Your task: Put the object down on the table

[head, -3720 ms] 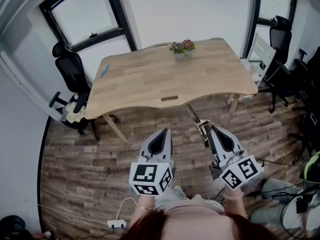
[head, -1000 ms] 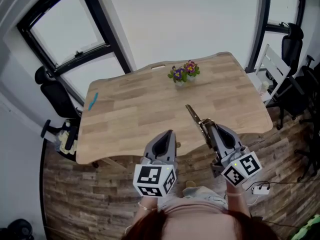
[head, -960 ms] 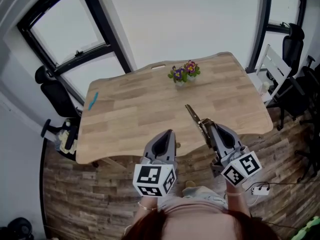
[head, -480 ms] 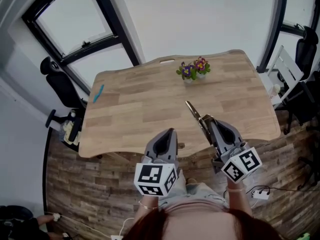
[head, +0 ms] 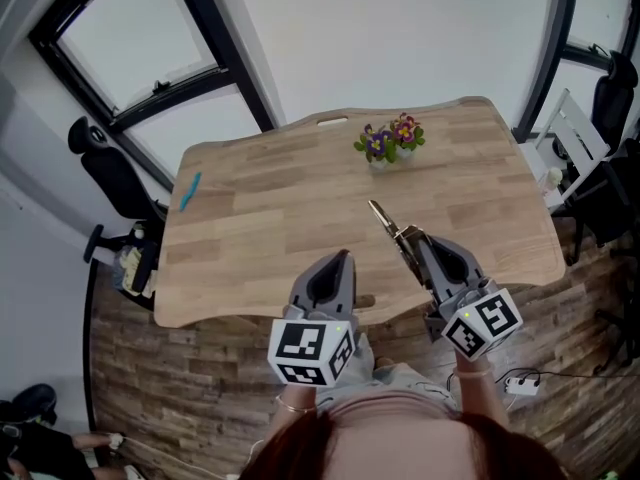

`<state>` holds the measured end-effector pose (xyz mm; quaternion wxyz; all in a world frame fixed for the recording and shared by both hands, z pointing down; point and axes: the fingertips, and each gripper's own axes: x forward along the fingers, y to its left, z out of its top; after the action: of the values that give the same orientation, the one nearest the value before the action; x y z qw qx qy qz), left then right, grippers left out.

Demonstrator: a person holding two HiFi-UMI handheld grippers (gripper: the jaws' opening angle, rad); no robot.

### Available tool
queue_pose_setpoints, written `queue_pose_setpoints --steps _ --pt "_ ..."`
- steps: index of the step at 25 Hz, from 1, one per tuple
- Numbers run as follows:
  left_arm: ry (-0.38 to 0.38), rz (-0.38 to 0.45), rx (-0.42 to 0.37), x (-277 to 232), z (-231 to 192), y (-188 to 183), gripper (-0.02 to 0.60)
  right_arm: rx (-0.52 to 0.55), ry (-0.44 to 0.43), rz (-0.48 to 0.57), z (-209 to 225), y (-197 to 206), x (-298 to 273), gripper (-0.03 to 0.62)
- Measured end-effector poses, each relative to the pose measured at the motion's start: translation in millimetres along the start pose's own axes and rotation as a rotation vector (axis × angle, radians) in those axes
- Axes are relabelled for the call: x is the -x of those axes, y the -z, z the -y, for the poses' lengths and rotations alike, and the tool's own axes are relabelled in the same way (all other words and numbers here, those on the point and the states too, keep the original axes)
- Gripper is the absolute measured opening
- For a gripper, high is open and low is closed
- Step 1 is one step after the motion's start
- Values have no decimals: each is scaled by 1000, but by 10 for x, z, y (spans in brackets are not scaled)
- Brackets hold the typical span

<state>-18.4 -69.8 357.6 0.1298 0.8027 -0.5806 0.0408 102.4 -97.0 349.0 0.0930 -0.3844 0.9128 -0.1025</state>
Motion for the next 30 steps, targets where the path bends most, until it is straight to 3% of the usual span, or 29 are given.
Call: queue_pose_setpoints --steps 15,30 --pt "58 -36 1 -500 -594 -1 2 75 29 -90 138 400 -716 3" --pt "107 -81 -2 -835 -920 68 2 107 54 -208 323 928 -1194 4"
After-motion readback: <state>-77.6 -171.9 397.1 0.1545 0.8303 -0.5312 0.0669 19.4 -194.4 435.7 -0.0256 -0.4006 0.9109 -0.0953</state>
